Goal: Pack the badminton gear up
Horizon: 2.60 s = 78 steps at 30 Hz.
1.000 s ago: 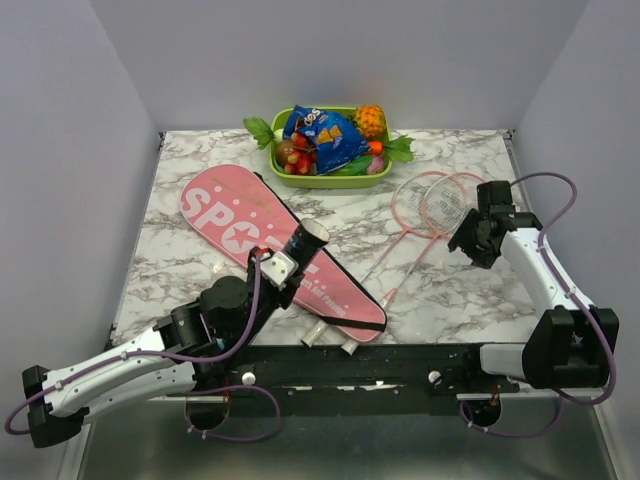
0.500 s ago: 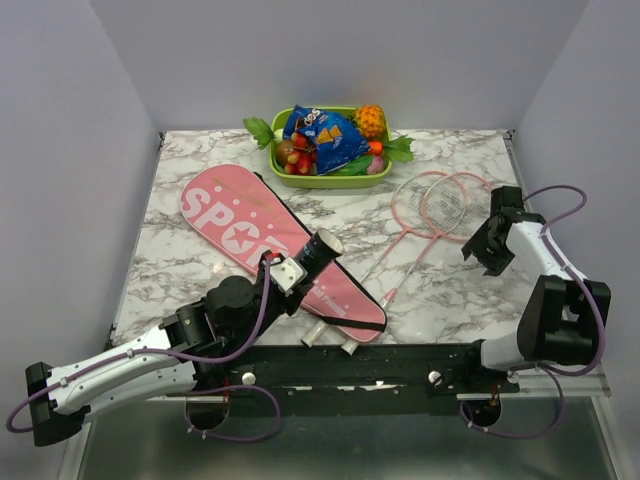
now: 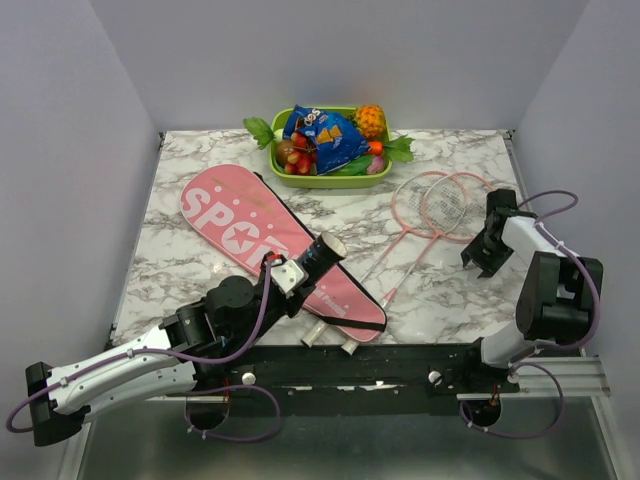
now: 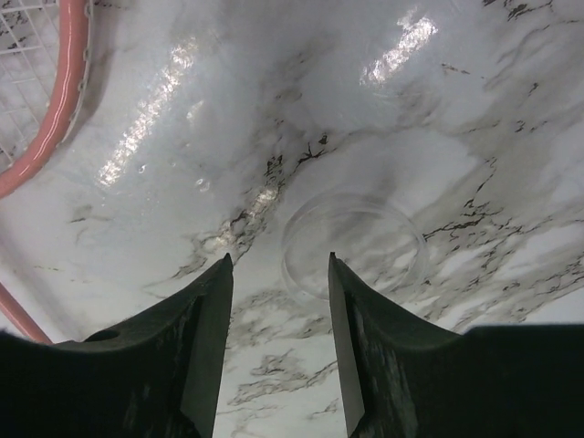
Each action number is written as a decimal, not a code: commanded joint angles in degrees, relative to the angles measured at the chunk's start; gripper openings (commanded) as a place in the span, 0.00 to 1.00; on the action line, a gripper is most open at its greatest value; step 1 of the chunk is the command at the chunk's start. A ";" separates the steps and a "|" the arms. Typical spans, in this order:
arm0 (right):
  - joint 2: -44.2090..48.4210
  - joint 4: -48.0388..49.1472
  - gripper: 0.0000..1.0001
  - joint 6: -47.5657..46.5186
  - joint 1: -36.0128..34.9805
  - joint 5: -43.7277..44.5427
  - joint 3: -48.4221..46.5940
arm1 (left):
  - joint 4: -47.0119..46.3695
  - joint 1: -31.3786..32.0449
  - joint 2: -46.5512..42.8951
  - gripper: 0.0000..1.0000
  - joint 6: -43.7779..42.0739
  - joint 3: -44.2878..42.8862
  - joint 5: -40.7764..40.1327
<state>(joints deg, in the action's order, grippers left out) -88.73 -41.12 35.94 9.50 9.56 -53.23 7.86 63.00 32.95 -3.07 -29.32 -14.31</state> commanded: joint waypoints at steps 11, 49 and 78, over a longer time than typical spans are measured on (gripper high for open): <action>-5.05 4.12 0.27 1.15 0.35 -1.21 2.17 | -0.21 -0.07 0.27 0.00 1.93 -0.12 1.74; 31.77 7.99 0.01 -10.36 -13.45 -64.40 -1.26 | -16.91 0.10 18.99 0.00 5.44 -3.20 20.81; 27.73 -0.27 0.01 -18.98 -23.56 -77.41 -7.59 | -12.87 3.18 17.15 0.00 7.47 -3.99 17.38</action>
<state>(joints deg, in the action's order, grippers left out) -60.25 -36.82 19.57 -13.10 -66.37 -57.76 -4.95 65.76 51.92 2.55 -32.69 4.05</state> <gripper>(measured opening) 0.010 0.699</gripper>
